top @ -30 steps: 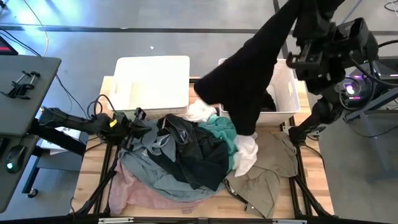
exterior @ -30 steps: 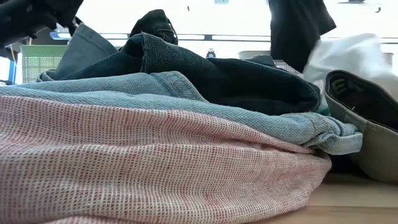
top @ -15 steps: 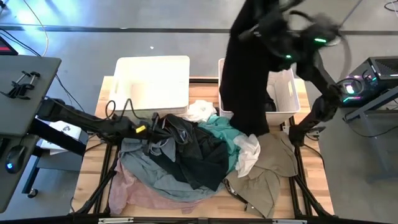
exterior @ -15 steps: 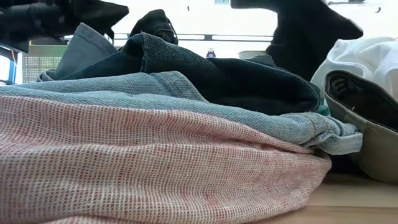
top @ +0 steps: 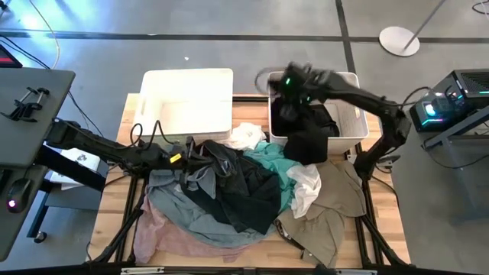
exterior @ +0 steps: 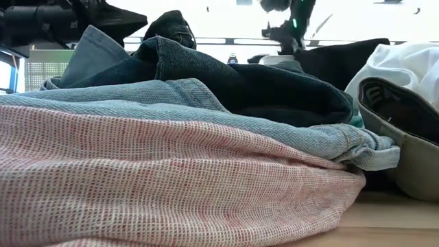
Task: Sort clothes
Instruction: Put the black shirt into the right white bin
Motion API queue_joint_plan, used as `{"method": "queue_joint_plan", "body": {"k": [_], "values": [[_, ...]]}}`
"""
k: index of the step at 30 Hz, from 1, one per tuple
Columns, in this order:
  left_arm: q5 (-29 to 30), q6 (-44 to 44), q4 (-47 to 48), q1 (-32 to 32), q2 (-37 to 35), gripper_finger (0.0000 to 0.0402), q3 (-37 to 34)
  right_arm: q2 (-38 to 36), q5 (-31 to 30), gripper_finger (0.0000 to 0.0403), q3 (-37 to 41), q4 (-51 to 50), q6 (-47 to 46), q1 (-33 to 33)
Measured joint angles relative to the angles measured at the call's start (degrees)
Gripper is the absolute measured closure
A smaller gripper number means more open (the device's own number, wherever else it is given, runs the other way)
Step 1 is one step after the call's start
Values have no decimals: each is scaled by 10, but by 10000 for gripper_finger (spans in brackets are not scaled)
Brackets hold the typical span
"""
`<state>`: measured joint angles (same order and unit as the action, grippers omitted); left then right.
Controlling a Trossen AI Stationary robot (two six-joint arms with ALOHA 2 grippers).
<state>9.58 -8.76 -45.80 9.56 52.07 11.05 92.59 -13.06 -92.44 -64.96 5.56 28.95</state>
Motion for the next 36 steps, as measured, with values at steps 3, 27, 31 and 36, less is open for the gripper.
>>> {"method": "queue_joint_plan", "body": {"k": [3,27,31,36], "values": [[0,-2,4,0,0,401,0,0,45,401,117,14,-22,4],[0,-17,21,0,0,401,0,-43,28,146,-9,-105,-194,57],[0,-21,38,0,0,402,0,-78,53,144,-38,-138,-205,-25],[0,-32,45,0,0,402,0,-130,52,144,-39,-179,-275,-182]]}}
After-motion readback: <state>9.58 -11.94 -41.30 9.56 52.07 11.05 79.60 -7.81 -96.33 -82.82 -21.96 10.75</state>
